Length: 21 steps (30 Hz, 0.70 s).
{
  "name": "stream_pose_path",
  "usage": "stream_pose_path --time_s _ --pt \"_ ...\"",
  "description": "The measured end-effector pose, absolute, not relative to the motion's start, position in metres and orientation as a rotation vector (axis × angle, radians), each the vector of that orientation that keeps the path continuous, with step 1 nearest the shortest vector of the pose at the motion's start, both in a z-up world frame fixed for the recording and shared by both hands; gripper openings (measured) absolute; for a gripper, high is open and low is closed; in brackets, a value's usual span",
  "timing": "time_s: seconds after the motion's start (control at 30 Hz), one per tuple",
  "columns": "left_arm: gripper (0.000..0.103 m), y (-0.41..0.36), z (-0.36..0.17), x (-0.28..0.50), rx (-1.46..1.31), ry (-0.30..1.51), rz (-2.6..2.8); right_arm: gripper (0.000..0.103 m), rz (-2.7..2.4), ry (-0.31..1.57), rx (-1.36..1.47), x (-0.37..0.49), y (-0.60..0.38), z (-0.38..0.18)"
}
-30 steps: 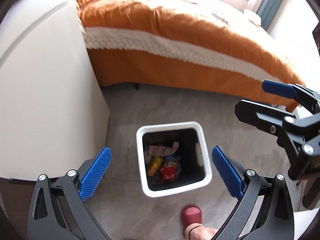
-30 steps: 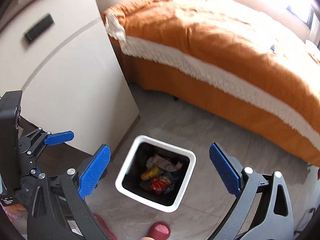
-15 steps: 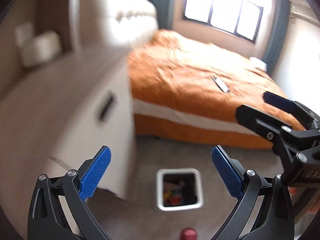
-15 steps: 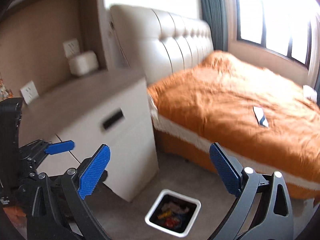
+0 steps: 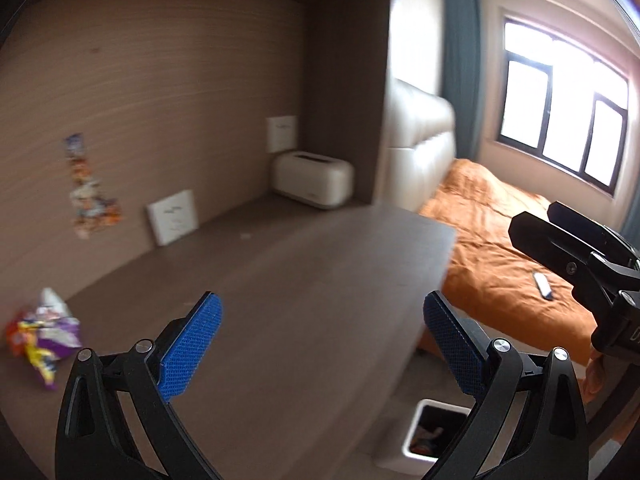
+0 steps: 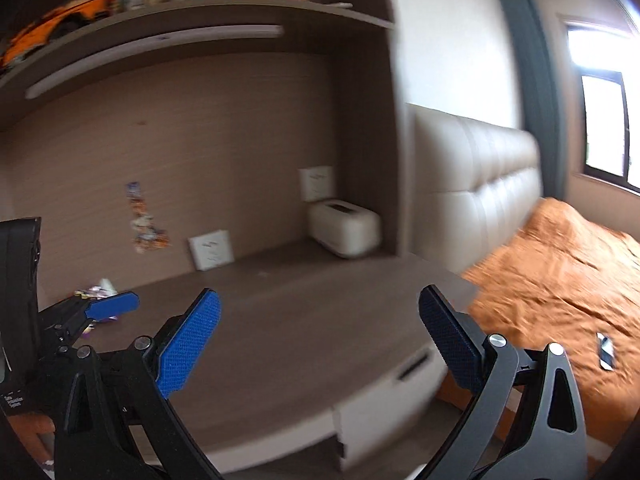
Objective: Collect trash
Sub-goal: 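Move both empty tools back toward the remaining trash on the desk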
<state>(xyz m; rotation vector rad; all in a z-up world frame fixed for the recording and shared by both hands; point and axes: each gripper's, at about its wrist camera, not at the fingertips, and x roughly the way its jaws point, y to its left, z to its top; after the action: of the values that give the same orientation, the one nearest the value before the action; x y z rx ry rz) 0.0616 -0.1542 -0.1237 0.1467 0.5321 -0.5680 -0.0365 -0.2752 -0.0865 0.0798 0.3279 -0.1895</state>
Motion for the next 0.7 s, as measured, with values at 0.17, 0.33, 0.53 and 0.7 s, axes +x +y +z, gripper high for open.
stream_pose_path --time_s 0.17,0.33,0.53,0.7 --pt "0.099 -0.078 -0.099 0.076 0.124 0.496 -0.388 0.099 0.002 0.319 0.045 0.014 -0.208 -0.072" --pt "0.099 -0.011 -0.086 0.091 0.106 0.471 -0.245 0.099 0.13 0.314 0.022 0.049 -0.152 -0.063" --pt "0.099 0.046 -0.082 0.102 0.053 0.459 -0.154 0.099 0.235 0.324 -0.019 0.086 -0.096 -0.059" --pt "0.099 0.088 -0.091 0.116 0.045 0.471 -0.077 0.099 0.293 0.362 -0.039 0.115 -0.058 -0.068"
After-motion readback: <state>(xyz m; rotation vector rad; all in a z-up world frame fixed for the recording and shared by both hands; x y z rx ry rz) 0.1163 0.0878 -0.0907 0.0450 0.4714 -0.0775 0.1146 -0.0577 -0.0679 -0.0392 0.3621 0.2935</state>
